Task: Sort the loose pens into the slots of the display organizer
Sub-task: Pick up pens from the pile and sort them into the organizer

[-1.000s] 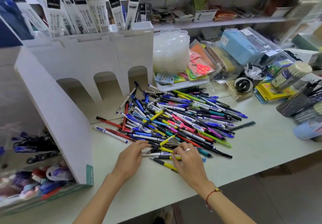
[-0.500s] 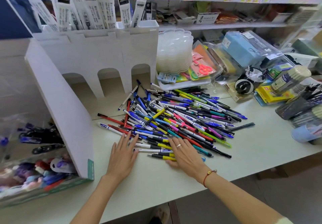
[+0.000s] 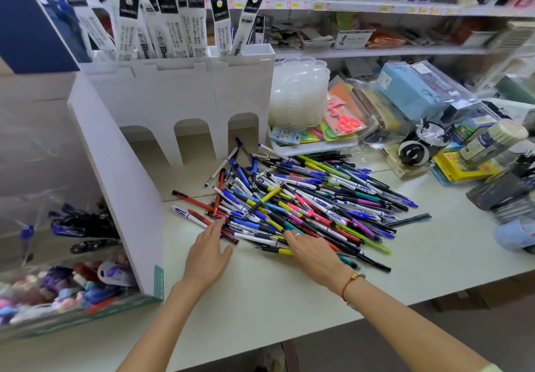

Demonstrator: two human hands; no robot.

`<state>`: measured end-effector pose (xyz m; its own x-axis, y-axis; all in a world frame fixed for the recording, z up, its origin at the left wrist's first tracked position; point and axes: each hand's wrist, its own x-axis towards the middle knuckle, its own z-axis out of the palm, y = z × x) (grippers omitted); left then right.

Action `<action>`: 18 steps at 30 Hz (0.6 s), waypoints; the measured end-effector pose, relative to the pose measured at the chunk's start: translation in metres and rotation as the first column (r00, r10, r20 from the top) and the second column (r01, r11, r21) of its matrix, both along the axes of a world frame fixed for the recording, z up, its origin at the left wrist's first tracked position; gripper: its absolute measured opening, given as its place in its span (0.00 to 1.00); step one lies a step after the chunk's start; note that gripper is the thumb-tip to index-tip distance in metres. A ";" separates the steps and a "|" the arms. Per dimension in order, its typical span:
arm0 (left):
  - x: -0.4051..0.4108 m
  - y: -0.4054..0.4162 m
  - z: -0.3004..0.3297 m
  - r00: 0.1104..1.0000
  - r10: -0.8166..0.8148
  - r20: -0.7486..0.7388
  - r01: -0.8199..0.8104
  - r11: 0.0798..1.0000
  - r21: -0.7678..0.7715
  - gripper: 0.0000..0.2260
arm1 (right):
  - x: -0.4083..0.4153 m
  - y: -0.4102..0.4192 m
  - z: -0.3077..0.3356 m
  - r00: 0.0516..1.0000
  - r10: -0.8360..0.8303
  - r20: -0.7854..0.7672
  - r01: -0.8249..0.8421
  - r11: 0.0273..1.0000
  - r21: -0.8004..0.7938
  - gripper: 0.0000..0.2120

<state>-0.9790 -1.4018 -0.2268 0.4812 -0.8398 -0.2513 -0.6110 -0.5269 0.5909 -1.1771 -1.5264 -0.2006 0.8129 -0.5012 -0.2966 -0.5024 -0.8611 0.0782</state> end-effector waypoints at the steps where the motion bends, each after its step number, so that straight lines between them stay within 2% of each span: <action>1: -0.002 -0.001 0.002 0.999 0.027 -0.037 -0.027 1.000 -0.007 0.29 | -0.003 -0.002 -0.002 1.000 -0.017 0.015 0.017 0.999 0.037 0.17; 3: -0.009 -0.003 0.006 0.989 0.095 -0.110 -0.098 0.995 -0.022 0.27 | -0.005 -0.008 -0.002 0.991 -0.111 0.078 0.098 0.982 0.160 0.14; 4: -0.012 -0.005 0.010 0.978 0.132 -0.158 -0.137 0.990 -0.020 0.26 | -0.005 -0.010 0.002 0.965 -0.219 0.142 0.172 0.943 0.285 0.13; 5: -0.016 -0.007 0.016 0.958 0.172 -0.230 -0.180 0.984 -0.014 0.25 | -0.006 -0.012 0.006 0.918 -0.359 0.167 0.244 0.845 0.476 0.13; 6: -0.019 -0.011 0.023 0.920 0.205 -0.334 -0.221 0.975 -0.010 0.23 | -0.004 -0.012 0.014 0.853 -0.495 0.168 0.262 0.684 0.681 0.13; 8: -0.026 -0.020 0.043 0.787 0.212 -0.580 -0.261 0.965 -0.001 0.20 | 0.001 -0.010 0.035 0.744 -0.668 0.030 0.178 0.240 0.954 0.10; 9: -0.029 -0.024 0.054 0.711 0.193 -0.676 -0.252 0.968 0.011 0.19 | 0.003 -0.009 0.048 0.726 -0.684 -0.070 0.124 0.030 0.992 0.09; 10: -0.032 -0.028 0.064 0.638 0.175 -0.750 -0.233 0.972 0.029 0.20 | 0.006 -0.008 0.060 0.736 -0.662 -0.144 0.081 -0.125 0.989 0.09; 11: -0.033 -0.032 0.071 0.571 0.163 -0.805 -0.217 0.975 0.044 0.21 | 0.008 -0.007 0.070 0.762 -0.623 -0.178 0.047 -0.221 0.974 0.08; 13: -0.034 -0.037 0.083 0.471 0.143 -0.871 -0.193 0.980 0.056 0.23 | 0.015 -0.004 0.081 0.818 -0.543 -0.190 0.009 -0.318 0.948 0.07; 14: -0.034 -0.038 0.087 0.459 0.117 -0.881 -0.172 0.984 0.040 0.25 | 0.017 -0.002 0.085 0.830 -0.522 -0.196 0.000 -0.351 0.936 0.07; 16: -0.034 -0.035 0.095 0.510 0.062 -0.858 -0.149 0.989 -0.018 0.22 | 0.021 0.002 0.088 0.828 -0.519 -0.213 -0.024 -0.412 0.911 0.08; 18: -0.035 -0.027 0.105 0.626 0.013 -0.779 -0.147 0.984 -0.101 0.18 | 0.022 0.003 0.090 0.825 -0.519 -0.222 -0.052 -0.460 0.886 0.08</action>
<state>-1.0140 -1.4290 -0.1220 0.2321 -0.8646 -0.4457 0.1470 -0.4218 0.8947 -1.1554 -1.5239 -0.1106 0.8635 0.0220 -0.5039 -0.4142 0.6009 -0.6836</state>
